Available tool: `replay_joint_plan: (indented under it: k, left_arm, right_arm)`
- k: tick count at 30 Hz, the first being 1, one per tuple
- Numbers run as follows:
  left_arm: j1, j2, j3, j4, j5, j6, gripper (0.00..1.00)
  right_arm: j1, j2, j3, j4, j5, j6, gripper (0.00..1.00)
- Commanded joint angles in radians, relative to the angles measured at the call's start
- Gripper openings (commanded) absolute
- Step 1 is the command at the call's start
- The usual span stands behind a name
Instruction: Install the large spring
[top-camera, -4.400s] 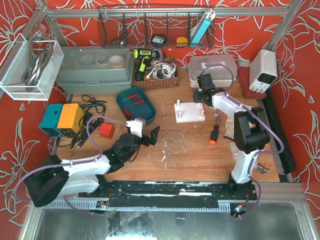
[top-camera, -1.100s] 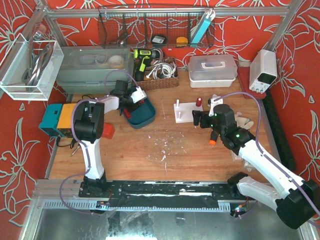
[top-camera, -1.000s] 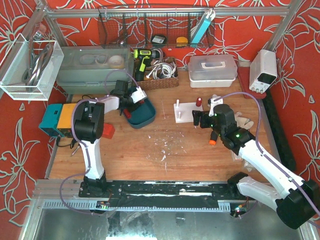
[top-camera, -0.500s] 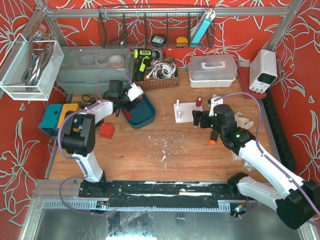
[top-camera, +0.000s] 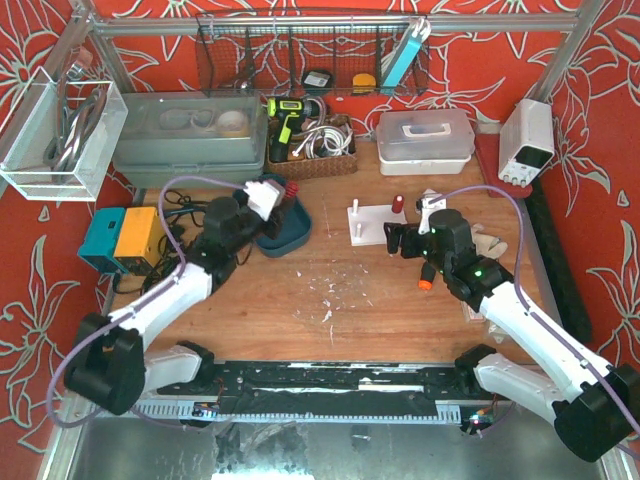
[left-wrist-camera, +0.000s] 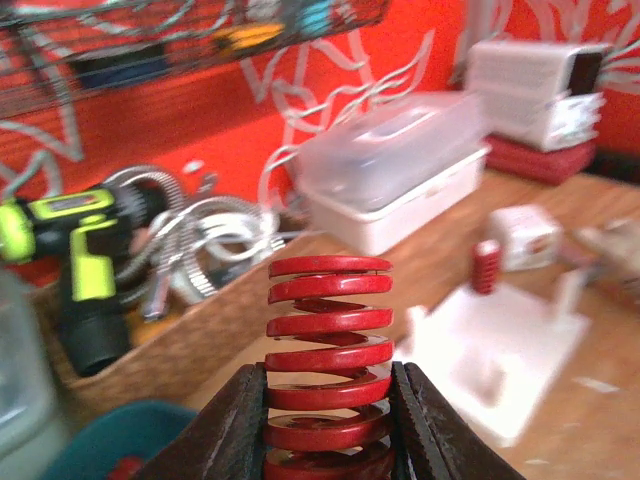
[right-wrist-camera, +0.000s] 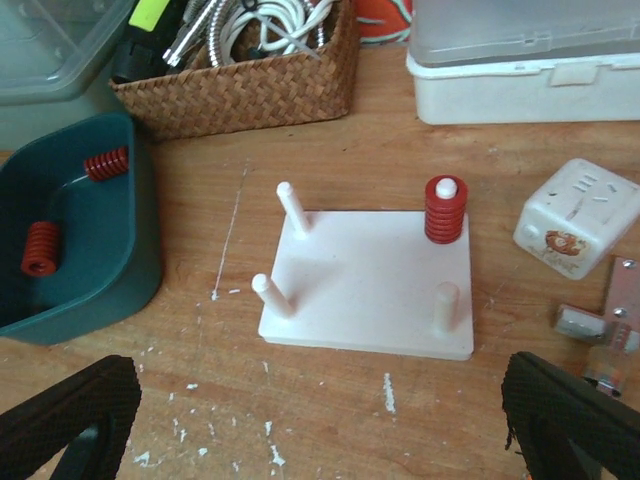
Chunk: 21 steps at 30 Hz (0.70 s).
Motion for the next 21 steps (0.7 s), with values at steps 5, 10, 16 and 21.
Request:
replay_joint_plan:
  k: [5,10,16,21]
  left_arm:
    - [-0.269,-0.184,-0.228,0.26,-0.142,-0.246,0.01]
    - [-0.383,-0.171,-0.422,0.531,-0.208,-0.288,0.0]
    - [-0.451,-0.091,-0.504,0.661,-0.239,-0.23,0.0]
    - [-0.479,-0.063,-0.549,0.739,-0.221,-0.195,0.0]
  right_arm:
    - [-0.001,0.015,0.074,-0.038,-0.288,0.008,0.99]
    - [0.005,0.048,0.086,-0.026,-0.551,0.079,0.94]
    - [0.117,0.1,0.129,-0.044,-0.559,0.086,0.88]
    - [0.184,0.19,0.158,0.012,-0.582,0.124,0.82]
